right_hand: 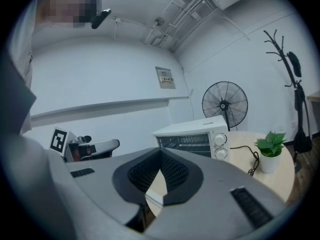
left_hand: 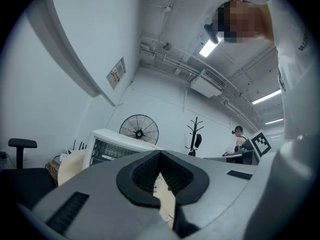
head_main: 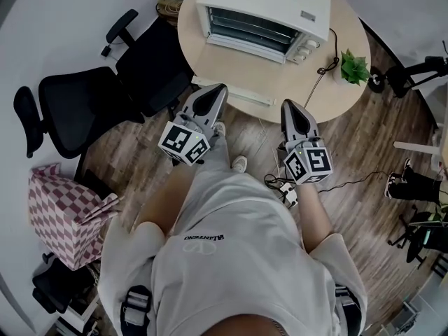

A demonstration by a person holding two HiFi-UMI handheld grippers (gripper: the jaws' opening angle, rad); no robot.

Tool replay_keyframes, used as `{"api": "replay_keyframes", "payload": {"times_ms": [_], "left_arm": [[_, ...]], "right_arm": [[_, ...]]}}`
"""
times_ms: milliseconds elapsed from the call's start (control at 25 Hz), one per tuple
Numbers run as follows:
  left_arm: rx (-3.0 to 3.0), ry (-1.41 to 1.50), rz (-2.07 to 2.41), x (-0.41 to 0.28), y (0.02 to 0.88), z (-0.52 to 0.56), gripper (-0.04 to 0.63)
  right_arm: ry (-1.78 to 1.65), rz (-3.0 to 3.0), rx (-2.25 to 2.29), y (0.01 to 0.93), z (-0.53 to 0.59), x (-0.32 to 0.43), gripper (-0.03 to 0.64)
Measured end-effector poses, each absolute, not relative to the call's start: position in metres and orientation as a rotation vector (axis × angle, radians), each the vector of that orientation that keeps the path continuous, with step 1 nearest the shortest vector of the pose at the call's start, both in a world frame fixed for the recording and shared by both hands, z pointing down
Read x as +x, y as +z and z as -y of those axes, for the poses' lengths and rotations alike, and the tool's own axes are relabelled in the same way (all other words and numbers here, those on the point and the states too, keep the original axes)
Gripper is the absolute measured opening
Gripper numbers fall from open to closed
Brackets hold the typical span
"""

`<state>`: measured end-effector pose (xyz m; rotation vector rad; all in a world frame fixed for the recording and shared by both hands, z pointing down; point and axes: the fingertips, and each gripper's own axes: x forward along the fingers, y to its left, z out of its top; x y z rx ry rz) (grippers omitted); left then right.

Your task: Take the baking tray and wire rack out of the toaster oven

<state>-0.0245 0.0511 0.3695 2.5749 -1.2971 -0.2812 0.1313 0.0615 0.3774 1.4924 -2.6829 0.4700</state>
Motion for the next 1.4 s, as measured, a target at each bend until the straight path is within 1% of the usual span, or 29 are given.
{"api": "replay_keyframes", "payload": {"times_ms": [520,920,1120,1400], "left_arm": [[2.515,-0.306,1.138,-0.04,0.399,0.038,0.0],[2.44,-0.328,1.015,-0.045,0.433,0.111,0.0],[2.322,-0.375,0.976,-0.045,0.462,0.142,0.001],[2.249,-0.437,0.947,-0.036,0.48,0.161,0.001]], "right_arm": [[0.583,2.647,1.542,0.397,0.023,0.092,0.002],[0.835,2.66,1.609,0.426,0.094,0.064,0.003],[0.955,2.639,1.684,0.444,0.122,0.064,0.003],[1.086,2.637,1.691,0.462,0.142,0.064,0.004]]}}
